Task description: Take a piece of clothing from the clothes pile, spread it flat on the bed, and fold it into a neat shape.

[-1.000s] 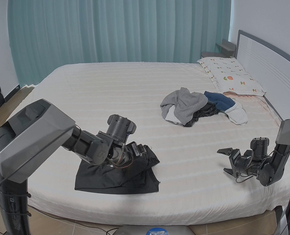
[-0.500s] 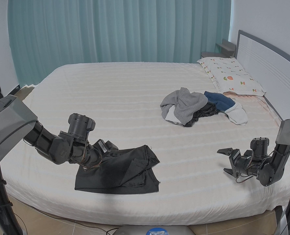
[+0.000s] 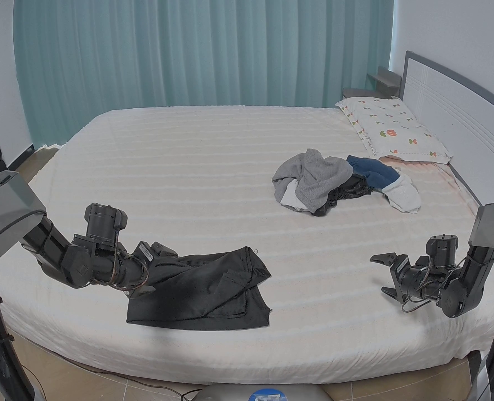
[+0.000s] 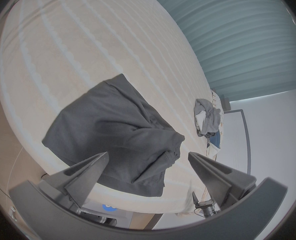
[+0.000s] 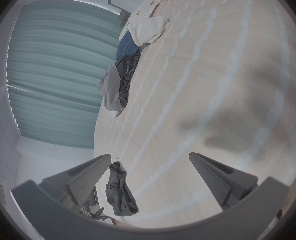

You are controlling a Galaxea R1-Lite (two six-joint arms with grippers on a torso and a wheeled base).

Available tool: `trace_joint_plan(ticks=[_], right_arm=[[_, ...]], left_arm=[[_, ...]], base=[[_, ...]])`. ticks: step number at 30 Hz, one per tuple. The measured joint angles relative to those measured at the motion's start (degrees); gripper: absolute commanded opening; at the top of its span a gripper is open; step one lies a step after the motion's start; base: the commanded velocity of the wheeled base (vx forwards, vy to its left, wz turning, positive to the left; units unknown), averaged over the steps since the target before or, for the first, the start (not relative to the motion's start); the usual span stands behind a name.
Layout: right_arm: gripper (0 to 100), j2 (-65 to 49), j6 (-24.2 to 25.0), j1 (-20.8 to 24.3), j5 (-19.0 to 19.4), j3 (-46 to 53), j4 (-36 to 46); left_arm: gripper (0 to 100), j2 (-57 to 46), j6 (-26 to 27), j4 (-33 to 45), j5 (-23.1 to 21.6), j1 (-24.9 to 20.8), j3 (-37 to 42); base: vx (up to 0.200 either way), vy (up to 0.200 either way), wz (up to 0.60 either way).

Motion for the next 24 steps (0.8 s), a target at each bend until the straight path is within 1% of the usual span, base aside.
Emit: trace_joint_plan(ticks=[4, 10, 15, 20, 24], right_arm=[[100, 0.0, -1.3, 1.0, -0.3, -0.3, 0.1], [100, -0.1, -2.8, 5.7, -0.5, -2.1, 2.0], [100, -0.2, -6.0, 8.7, -1.0, -5.9, 8.5], [100, 0.4, -9.0, 12.7, -3.2, -12.1, 14.6], [100, 1.2, -11.8, 15.4, -4.5, -16.5, 19.3]], left_arm=[[100, 0.7, 0.1, -2.2, 0.3, 0.8, 0.1], [100, 2.0, 0.2, -3.1, 0.7, 1.4, 0.1], [100, 2.8, 0.2, -3.4, 0.8, 2.0, 0.2], [100, 3.5, 0.3, -4.6, 1.6, 2.3, 0.4], [100, 4.2, 0.3, -5.9, 2.6, 2.4, 0.7]], base=[[0.000, 0.200, 0.00], [0.000, 0.200, 0.00], [0.000, 0.200, 0.00], [0.000, 0.200, 0.00], [0.000, 0.000, 0.00]])
